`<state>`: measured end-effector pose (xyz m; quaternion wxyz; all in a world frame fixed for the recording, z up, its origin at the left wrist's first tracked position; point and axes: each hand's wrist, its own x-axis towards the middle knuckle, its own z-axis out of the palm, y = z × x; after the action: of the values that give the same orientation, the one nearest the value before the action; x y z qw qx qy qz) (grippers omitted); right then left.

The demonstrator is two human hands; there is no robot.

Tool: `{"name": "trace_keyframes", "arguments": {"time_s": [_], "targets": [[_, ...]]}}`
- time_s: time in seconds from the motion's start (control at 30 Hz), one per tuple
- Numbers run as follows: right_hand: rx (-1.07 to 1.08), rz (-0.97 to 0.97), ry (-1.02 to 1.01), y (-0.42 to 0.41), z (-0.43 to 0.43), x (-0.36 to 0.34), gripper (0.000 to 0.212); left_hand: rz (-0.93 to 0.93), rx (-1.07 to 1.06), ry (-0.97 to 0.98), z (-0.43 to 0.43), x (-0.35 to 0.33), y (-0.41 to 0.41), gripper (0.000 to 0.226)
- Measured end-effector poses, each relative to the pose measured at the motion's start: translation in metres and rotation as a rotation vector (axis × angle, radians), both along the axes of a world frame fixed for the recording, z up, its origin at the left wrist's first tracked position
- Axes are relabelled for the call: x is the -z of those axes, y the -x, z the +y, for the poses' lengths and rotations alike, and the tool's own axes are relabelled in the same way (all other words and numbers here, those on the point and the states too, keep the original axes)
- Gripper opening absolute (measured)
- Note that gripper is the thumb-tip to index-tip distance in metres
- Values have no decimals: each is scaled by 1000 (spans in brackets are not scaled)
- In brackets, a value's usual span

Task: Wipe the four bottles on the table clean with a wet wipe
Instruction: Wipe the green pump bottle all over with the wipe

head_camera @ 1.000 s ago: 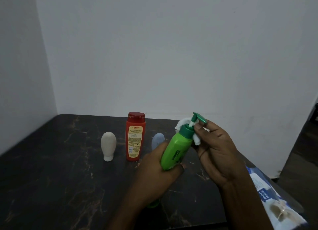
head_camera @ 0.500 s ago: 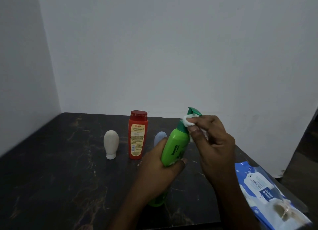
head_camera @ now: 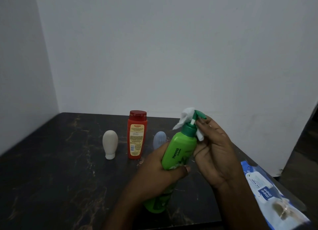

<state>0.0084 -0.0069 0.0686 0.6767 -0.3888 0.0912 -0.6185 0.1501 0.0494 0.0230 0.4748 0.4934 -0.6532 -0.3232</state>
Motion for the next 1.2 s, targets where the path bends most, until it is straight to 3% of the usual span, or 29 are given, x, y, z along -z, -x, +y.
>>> {"name": "trace_keyframes", "arguments": {"time_s": [0.23, 0.4, 0.5, 0.67, 0.8, 0.97, 1.1, 1.2], "targets": [[-58, -36, 50, 12, 0, -2, 59, 7, 102, -55, 6, -7, -4, 33], [710, 295, 192, -3, 18, -6, 40, 22, 22, -27, 2, -2, 0, 39], [884, 292, 270, -11, 28, -1, 39, 15, -13, 4, 1, -2, 5, 42], [1001, 187, 327, -18, 30, 0, 44, 31, -79, 61, 3, 0, 14, 40], [1112, 143, 488, -19, 34, 4, 41, 71, -89, 79, 3, 0, 18, 52], [1195, 338, 673, -17, 29, 9, 28, 54, -103, 100, 3, 1, 20, 50], [1245, 357, 567, -16, 27, 9, 20, 40, -123, 94, 0, 4, 23, 33], [1202, 223, 476, -19, 30, 7, 33, 34, -117, 97, 0, 4, 26, 35]]}}
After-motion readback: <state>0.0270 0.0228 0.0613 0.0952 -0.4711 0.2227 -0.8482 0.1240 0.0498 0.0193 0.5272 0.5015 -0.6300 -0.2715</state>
